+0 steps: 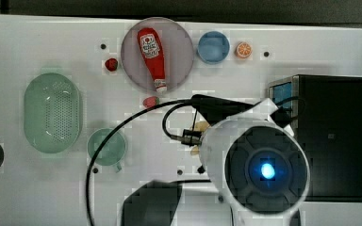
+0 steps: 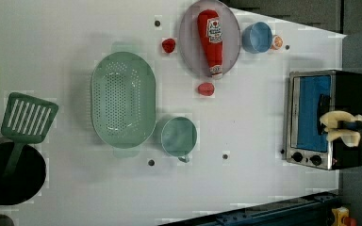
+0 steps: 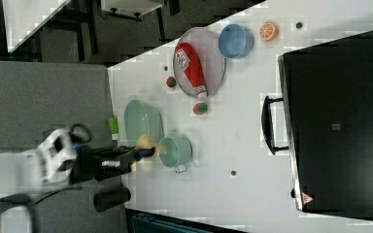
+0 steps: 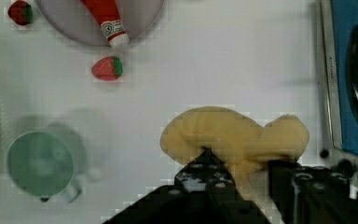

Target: Pick Banana and place it in mug.

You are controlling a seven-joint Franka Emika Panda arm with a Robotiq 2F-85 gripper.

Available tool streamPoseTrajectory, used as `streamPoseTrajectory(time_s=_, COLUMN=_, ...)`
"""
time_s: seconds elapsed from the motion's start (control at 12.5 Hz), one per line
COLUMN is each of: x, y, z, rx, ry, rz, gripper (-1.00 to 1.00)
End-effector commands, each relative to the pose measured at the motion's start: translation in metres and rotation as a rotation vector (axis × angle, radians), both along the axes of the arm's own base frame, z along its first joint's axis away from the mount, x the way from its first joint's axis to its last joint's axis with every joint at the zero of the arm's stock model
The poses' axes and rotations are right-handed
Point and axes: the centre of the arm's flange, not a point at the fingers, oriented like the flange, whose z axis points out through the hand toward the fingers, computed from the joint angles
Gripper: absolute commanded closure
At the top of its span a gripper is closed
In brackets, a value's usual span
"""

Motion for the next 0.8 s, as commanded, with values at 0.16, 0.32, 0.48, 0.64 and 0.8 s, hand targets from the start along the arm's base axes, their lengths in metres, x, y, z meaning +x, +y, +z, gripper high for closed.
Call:
streamPoseTrajectory(time_s=0.16, x=0.007, y=0.092, z=-0.020, rx=-0.015, ry=0.115, rz=-0.038, gripper=0.38)
streamPoseTrajectory(time_s=0.32, x=0.003, y=0.144, z=-0.030, rx=-0.013, ry=0.136, rz=-0.086, gripper=0.38)
streamPoseTrajectory(time_s=0.48, x=0.001, y=0.192, z=-0.048, rx=-0.024, ry=0.158, rz=-0.160, gripper=0.38)
streamPoseTrajectory(time_s=0.64, x=0.002, y=0.234, z=-0.073, rx=-0.037, ry=0.156, rz=-0.191, gripper=0.38)
streamPoseTrajectory(time_s=0.8, x=0.005, y=0.268, z=-0.099, rx=-0.023, ry=0.126, rz=-0.221, gripper=0.38)
